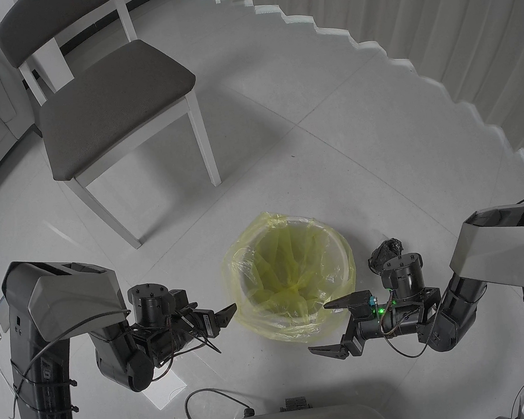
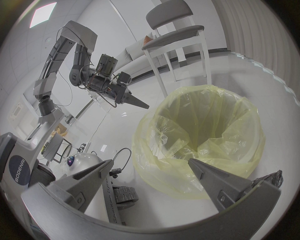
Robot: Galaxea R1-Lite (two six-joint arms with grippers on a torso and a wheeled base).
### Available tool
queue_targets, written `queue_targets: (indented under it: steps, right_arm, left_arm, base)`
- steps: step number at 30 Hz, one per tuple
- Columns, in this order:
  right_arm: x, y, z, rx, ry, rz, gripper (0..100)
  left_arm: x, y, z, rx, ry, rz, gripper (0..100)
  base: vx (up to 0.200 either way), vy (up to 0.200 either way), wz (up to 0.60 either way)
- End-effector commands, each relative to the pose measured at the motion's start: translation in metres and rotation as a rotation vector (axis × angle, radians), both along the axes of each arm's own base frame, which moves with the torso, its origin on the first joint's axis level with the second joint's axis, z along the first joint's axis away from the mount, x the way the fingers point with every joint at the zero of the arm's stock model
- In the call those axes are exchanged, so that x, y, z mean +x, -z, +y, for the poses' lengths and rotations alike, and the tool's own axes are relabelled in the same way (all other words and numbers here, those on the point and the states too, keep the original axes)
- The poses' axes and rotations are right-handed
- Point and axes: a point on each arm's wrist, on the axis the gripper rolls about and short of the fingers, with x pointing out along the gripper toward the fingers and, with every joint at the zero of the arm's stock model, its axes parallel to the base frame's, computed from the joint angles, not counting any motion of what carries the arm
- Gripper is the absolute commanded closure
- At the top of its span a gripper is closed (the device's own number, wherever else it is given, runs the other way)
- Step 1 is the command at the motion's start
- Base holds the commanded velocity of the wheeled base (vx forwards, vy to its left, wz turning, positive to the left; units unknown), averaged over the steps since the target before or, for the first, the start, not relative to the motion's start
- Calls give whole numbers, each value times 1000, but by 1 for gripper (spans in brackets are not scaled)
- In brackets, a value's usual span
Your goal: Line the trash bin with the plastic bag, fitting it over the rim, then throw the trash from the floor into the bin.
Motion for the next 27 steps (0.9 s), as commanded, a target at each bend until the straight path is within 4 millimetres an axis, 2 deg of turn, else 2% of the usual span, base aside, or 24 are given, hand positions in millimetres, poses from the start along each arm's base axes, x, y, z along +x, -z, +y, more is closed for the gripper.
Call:
queue_targets:
  steps: [1, 15, 22, 27]
  right_arm:
    - [4, 7, 1, -8, -4, -1, 100]
    - [0, 13, 0, -20, -4, 28, 100]
    - [-7, 23, -3, -39, -5, 64, 100]
    - [-3, 31, -3, -42, 2, 80, 100]
  left_arm:
    - [1, 0, 0, -2, 1, -2, 0]
    - [2, 2, 0, -1, -2, -1, 0]
    - [2, 2, 0, -1, -2, -1, 0]
    - [3, 4, -1, 0, 0, 1, 0]
  base:
    - [0, 0, 0]
    - [0, 0, 0]
    - [0, 0, 0]
    - [0, 0, 0]
